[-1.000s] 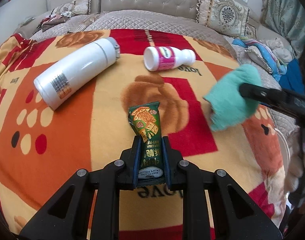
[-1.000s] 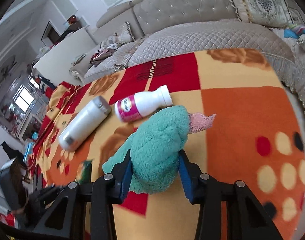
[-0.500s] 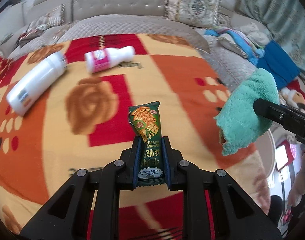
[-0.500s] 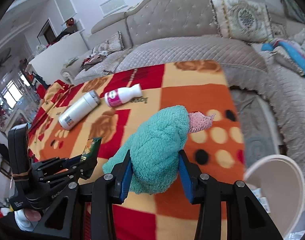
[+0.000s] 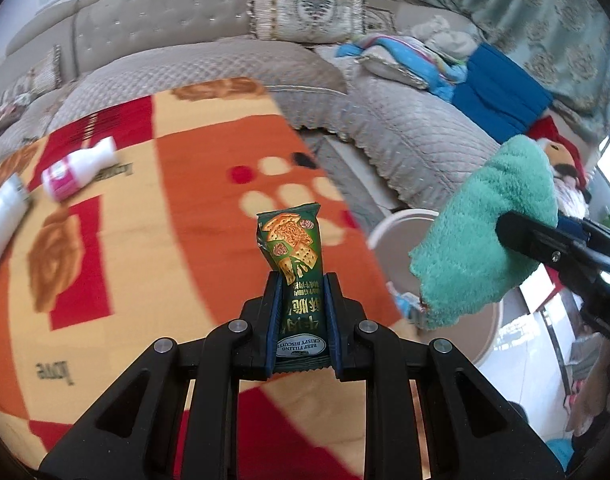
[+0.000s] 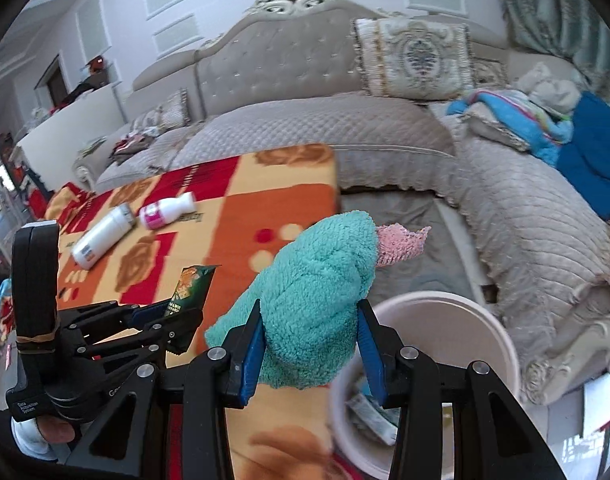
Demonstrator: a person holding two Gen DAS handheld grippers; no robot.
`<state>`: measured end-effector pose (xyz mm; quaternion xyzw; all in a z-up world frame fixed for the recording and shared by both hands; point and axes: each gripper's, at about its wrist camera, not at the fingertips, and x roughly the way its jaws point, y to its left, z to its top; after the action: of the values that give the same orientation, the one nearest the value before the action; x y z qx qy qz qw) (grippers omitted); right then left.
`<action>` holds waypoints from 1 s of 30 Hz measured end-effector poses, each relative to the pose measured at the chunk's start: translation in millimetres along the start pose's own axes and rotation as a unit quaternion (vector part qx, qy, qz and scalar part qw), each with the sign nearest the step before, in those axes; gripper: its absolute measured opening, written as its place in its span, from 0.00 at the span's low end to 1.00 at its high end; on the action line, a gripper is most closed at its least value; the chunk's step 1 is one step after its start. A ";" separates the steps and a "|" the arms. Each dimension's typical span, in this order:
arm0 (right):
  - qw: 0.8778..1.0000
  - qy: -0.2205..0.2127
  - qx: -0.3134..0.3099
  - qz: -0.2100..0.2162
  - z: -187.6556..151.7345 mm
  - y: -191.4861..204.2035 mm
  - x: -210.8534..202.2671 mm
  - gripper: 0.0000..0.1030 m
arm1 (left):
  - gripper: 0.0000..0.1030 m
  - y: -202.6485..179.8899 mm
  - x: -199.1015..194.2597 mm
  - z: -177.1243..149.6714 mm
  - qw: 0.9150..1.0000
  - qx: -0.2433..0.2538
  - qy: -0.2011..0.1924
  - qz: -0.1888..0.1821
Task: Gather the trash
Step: 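Carry the snack packet and green towel over the cream bin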
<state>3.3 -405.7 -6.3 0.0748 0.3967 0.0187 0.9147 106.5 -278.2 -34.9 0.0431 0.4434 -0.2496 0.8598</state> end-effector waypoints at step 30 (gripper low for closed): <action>0.992 0.053 0.052 -0.106 -51.0 -117.0 7.1 0.40 | 0.17 -115.9 69.6 7.3 0.996 0.062 0.050 -0.027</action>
<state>-31.9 -514.4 -63.6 0.0785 0.4505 -0.0946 0.8843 91.3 -408.6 -68.0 0.0965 0.4704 -0.2972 0.8253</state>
